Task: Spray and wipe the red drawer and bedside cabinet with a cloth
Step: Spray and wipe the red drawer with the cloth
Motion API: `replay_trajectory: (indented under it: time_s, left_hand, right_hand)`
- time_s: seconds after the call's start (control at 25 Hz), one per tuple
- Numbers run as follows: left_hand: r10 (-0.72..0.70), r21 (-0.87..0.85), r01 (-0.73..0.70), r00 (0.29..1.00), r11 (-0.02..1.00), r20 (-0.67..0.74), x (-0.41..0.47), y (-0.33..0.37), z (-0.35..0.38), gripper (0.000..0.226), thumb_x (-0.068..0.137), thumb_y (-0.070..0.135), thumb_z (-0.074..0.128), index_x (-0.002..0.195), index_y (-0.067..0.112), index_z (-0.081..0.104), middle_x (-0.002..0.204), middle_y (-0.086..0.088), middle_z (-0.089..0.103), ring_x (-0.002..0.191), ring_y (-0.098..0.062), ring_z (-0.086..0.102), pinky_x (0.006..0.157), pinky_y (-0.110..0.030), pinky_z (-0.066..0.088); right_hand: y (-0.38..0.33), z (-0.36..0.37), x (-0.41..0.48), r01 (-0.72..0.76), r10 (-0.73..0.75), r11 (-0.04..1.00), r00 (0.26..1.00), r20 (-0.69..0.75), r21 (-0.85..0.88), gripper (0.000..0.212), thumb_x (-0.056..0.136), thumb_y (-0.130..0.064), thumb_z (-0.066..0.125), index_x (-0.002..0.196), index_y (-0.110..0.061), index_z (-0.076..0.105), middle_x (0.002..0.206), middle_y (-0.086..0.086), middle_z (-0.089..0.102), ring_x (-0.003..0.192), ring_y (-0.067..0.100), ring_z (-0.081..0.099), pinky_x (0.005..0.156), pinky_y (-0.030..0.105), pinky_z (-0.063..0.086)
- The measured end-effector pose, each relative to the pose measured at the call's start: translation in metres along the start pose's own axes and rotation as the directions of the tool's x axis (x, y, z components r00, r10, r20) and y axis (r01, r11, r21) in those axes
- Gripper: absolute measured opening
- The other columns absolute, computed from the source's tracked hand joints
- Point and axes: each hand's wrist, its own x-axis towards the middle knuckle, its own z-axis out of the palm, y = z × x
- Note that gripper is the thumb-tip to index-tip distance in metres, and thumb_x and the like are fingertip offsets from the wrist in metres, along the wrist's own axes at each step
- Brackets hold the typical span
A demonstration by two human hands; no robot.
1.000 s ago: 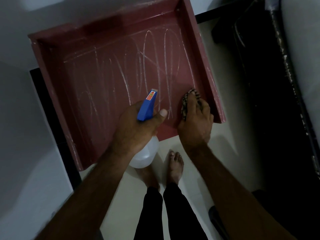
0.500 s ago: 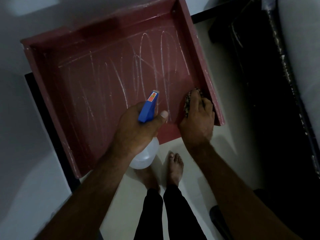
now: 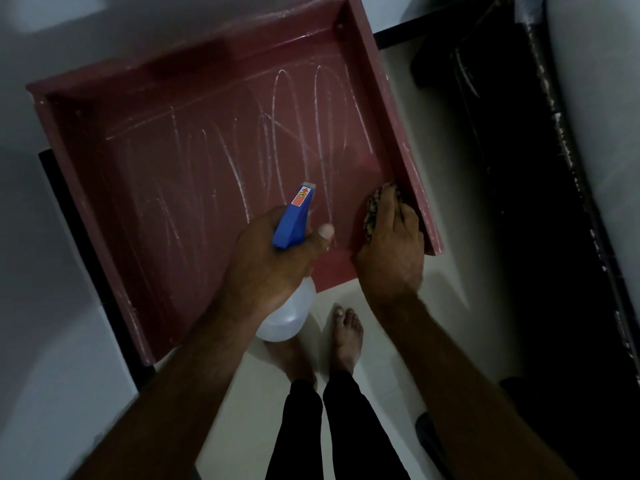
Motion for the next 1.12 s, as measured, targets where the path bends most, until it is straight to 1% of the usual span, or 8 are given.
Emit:
replay_trajectory:
  time_s: [0.12,0.28,0.48,0.64,0.72,0.8,0.92,1.12]
  left_hand:
    - [-0.019,-0.012,0.019,1.000,1.000,-0.008,0.002,-0.002,0.001,0.044,0.091,0.040,0.072,0.084,-0.002,0.060,0.070,-0.019,0.066,0.059,-0.015,0.063,0.059,-0.011,0.050]
    - [-0.037,0.001,0.037,0.999,0.999,-0.010,0.003,-0.003,0.004,0.049,0.089,0.043,0.072,0.088,-0.005,0.060,0.074,-0.022,0.066,0.056,-0.008,0.060,0.056,-0.008,0.047]
    - [-0.033,-0.023,0.033,0.999,0.999,0.004,0.002,-0.004,0.000,0.049,0.091,0.041,0.070,0.089,-0.007,0.059,0.078,-0.027,0.064,0.072,-0.034,0.065,0.065,-0.022,0.052]
    - [-0.022,0.006,0.022,1.000,1.000,-0.019,0.003,-0.007,0.000,0.045,0.092,0.039,0.070,0.088,-0.005,0.060,0.076,-0.024,0.065,0.068,-0.027,0.065,0.060,-0.011,0.048]
    - [-0.019,-0.004,0.019,1.000,1.000,-0.020,0.004,-0.008,0.002,0.046,0.092,0.038,0.071,0.088,-0.006,0.059,0.075,-0.025,0.065,0.062,-0.025,0.063,0.058,-0.013,0.048]
    - [-0.021,0.013,0.021,1.000,1.000,-0.020,0.003,-0.009,0.002,0.047,0.091,0.040,0.071,0.087,-0.005,0.059,0.074,-0.024,0.066,0.056,-0.013,0.060,0.055,-0.010,0.046]
    - [-0.026,0.033,0.027,0.999,0.999,-0.019,0.002,-0.008,0.000,0.046,0.091,0.042,0.071,0.088,-0.003,0.060,0.074,-0.022,0.066,0.053,-0.004,0.057,0.053,-0.007,0.044]
    - [-0.022,0.017,0.022,0.999,1.000,-0.027,0.004,-0.009,0.001,0.044,0.092,0.037,0.073,0.088,-0.005,0.058,0.076,-0.026,0.065,0.058,-0.015,0.059,0.055,-0.013,0.048]
  right_hand:
    - [-0.005,0.004,0.016,0.025,-0.025,1.000,1.000,-0.013,-0.001,0.092,0.086,-0.021,0.078,0.161,-0.011,0.026,0.153,0.019,0.050,0.140,0.038,0.048,0.113,0.057,0.045]
    - [-0.025,0.005,0.055,0.024,-0.021,0.998,0.998,-0.057,0.051,0.088,0.084,-0.009,0.073,0.161,-0.010,0.029,0.150,0.018,0.054,0.137,0.038,0.051,0.112,0.057,0.044]
    - [-0.006,-0.009,0.009,0.113,-0.114,0.986,0.994,0.000,0.121,0.073,0.086,-0.016,0.050,0.157,-0.007,0.040,0.147,0.024,0.055,0.134,0.043,0.054,0.109,0.060,0.046]
    - [-0.003,-0.007,0.020,0.151,-0.148,0.980,0.989,-0.029,0.128,0.073,0.083,0.000,0.068,0.153,-0.007,0.047,0.142,0.023,0.059,0.129,0.042,0.057,0.108,0.058,0.048]
    - [-0.012,-0.005,0.044,0.147,-0.144,0.979,0.989,-0.028,0.143,0.075,0.082,0.002,0.067,0.153,-0.009,0.047,0.142,0.021,0.059,0.130,0.039,0.056,0.110,0.055,0.045]
    - [-0.015,-0.003,0.052,0.139,-0.140,0.979,0.990,-0.002,0.147,0.076,0.081,0.002,0.067,0.154,-0.012,0.047,0.143,0.019,0.058,0.132,0.038,0.054,0.111,0.052,0.043]
    - [-0.002,-0.006,0.030,0.189,-0.193,0.972,0.981,0.014,0.137,0.072,0.082,0.003,0.067,0.151,-0.014,0.051,0.142,0.019,0.059,0.127,0.040,0.056,0.105,0.053,0.048]
    - [0.000,-0.005,0.024,0.242,-0.243,0.956,0.970,-0.014,0.167,0.069,0.079,0.005,0.069,0.145,-0.011,0.058,0.137,0.020,0.062,0.123,0.041,0.059,0.102,0.056,0.051]
